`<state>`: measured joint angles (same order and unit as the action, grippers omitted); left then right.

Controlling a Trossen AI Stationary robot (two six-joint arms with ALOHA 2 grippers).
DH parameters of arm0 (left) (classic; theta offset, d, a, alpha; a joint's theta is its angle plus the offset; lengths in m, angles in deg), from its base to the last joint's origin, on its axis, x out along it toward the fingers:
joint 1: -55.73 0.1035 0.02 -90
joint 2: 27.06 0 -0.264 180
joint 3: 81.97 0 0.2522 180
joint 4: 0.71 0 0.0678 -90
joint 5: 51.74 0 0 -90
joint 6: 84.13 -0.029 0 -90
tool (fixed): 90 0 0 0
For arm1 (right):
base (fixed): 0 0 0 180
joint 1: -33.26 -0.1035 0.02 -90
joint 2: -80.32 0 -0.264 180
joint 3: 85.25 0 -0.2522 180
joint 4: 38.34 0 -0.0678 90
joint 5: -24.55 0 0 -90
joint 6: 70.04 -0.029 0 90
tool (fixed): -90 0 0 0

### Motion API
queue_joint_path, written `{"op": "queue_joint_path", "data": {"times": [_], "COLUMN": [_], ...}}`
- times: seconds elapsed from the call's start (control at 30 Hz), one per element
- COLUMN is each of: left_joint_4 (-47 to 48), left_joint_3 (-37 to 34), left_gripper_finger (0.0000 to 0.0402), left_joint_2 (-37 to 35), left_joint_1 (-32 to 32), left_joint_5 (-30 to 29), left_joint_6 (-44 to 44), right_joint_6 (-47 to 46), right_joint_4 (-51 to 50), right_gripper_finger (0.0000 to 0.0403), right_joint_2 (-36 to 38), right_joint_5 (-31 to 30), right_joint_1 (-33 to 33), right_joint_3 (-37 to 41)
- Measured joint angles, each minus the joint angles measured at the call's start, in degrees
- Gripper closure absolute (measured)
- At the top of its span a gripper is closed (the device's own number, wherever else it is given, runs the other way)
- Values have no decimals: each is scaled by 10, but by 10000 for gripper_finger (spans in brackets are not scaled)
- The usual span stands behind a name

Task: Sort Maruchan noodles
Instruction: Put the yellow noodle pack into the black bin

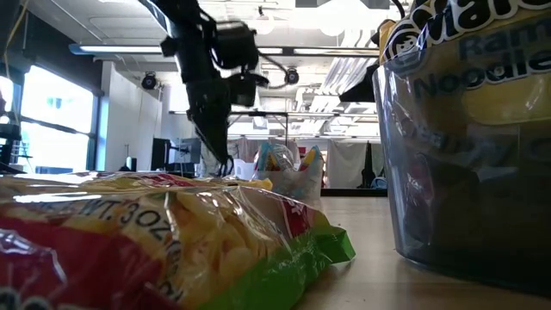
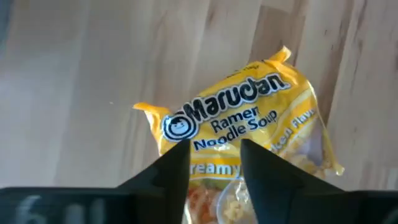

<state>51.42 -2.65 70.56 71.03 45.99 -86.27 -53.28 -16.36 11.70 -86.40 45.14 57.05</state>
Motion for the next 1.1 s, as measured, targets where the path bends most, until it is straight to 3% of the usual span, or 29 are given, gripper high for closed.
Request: {"op": "queue_joint_path", "data": {"times": [0.27, 0.53, 0.7, 0.93, 1.1], "left_joint_4": [-9, -44, -62, -69, -85], "left_joint_3": [0, 0, 1, 1, -1], "left_gripper_finger": [203, 197, 244, 381, 389], "left_joint_2": [45, 82, 93, 90, 64], "left_joint_1": [47, 64, 65, 65, 59], "left_joint_5": [8, 90, 119, 120, 108], "left_joint_6": [2, -9, -25, -70, -77], "right_joint_6": [-2, -2, -2, -48, -179], "right_joint_4": [-1, -3, -8, -16, -111], "right_gripper_finger": [403, 403, 403, 403, 387], "right_joint_2": [0, 0, 0, 0, 5], "right_joint_5": [1, 2, 3, 9, 83], "right_joint_1": [0, 0, 0, 0, 2], "right_joint_3": [0, 0, 0, 0, -29]}}
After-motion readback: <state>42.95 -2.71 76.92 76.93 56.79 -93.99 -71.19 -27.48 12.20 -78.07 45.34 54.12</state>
